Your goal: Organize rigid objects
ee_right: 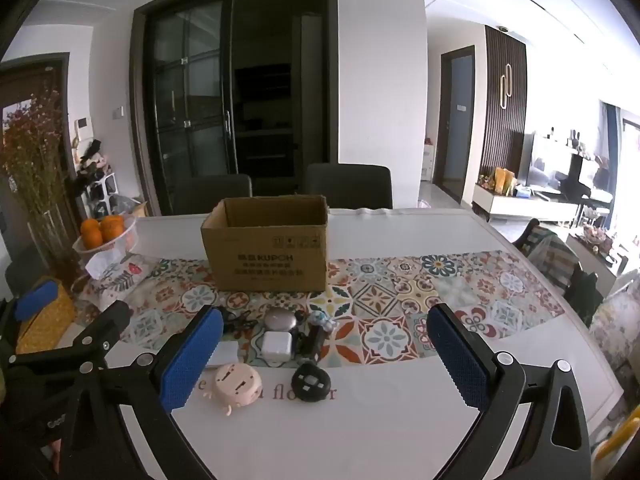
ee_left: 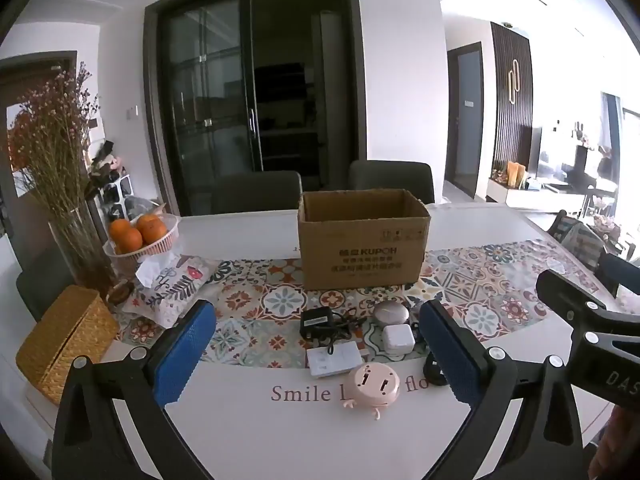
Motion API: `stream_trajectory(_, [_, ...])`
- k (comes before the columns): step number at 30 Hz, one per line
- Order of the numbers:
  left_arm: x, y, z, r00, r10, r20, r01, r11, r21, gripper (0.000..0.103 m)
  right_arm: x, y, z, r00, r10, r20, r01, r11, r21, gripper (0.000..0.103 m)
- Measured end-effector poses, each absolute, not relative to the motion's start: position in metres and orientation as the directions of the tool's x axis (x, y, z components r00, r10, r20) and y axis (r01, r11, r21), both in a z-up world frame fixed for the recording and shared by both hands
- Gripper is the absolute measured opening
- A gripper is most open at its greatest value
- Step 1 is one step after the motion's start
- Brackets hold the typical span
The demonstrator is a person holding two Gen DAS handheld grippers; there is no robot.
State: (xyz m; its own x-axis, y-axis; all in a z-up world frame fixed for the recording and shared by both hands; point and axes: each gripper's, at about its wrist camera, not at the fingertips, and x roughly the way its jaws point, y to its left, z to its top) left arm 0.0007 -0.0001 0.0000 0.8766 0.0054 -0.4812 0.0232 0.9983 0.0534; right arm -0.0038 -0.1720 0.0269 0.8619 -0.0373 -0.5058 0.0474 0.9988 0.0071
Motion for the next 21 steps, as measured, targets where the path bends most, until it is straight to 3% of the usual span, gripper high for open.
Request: stream_trajectory(21, [0.005, 0.0007, -0.0017, 0.886, 0.02, -0.464, 0.005, 0.999, 0.054, 0.103, 0.0046, -0.1796, 0.0219, 0.854, -0.048, -0.517, 0.062, 0.998, 0.009, 0.103])
